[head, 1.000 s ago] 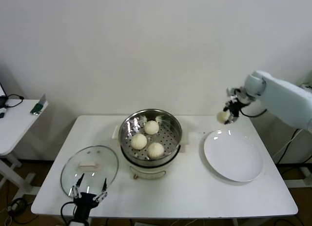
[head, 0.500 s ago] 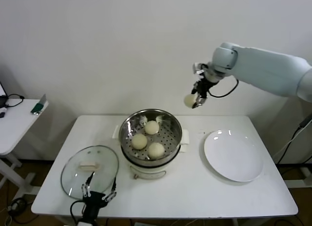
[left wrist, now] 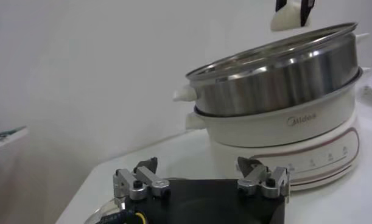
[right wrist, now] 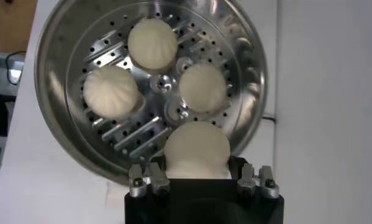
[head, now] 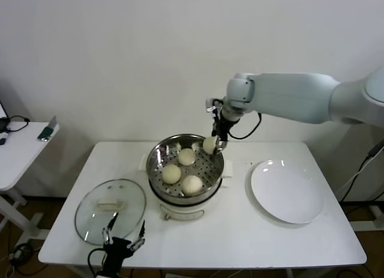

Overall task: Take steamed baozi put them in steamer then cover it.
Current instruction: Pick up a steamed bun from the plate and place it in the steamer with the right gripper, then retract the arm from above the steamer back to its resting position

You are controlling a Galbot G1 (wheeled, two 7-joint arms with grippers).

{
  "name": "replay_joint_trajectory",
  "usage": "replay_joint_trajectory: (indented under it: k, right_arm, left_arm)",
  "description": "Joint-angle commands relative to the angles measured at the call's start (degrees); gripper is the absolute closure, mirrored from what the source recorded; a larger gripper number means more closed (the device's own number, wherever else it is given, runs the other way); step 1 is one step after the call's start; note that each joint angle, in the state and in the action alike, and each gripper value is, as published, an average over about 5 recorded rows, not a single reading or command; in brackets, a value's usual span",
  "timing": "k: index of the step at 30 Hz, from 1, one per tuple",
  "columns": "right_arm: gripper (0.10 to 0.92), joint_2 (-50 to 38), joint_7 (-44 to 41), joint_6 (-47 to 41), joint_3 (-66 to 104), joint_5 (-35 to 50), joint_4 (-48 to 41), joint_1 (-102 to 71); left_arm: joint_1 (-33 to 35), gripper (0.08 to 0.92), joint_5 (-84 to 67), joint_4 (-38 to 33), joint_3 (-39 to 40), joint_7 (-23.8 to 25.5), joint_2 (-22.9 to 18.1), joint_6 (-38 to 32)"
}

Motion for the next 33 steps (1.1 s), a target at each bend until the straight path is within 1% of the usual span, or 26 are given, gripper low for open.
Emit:
replay_joint_trajectory:
  k: [1,15,18,21,23,28,33]
  right_arm:
    - [0.364,6.1,1.6,-0.9,-2.8,2.6,-1.1,-2.8]
    - [0.355,6.0,2.1,-1.3,-2.5,-0.2,-2.6,-6.3]
    - [0.304,5.9,1.7,-1.4,-2.1,0.0,-2.2,-6.2]
    - [0.235,5.6,1.1,-1.4,-1.7,-0.1,-1.9,-5.8]
    - [0.211,5.3,0.6,-1.4,-1.6,-0.4,-1.6,-5.3]
    - [0.203,2.8,-0.4,-1.1,-0.2,-0.8,-0.2,-3.1]
    - [0.202,-2.4,-0.8,0.1,4.7,-1.6,1.5,-1.1]
  left_arm:
    - [0.1,0.177,-1.0,0.1,-0.5,0.1,0.6,-0.2]
    - [0.6,0.177,-1.9,0.8,-1.0,0.0,0.8,-0.6]
    - [0.4,0.177,-2.0,0.9,-1.2,0.0,0.9,-0.6]
    - [0.3,0.177,-2.1,0.9,-1.3,0.0,1.0,-0.5]
    - [0.3,0.177,-2.2,0.8,-1.3,0.0,1.1,-0.5]
    - [0.4,0.177,-2.3,0.6,-1.6,0.0,1.2,-0.6]
    - [0.6,0.177,-2.4,0.6,-1.7,-0.1,1.3,-0.6]
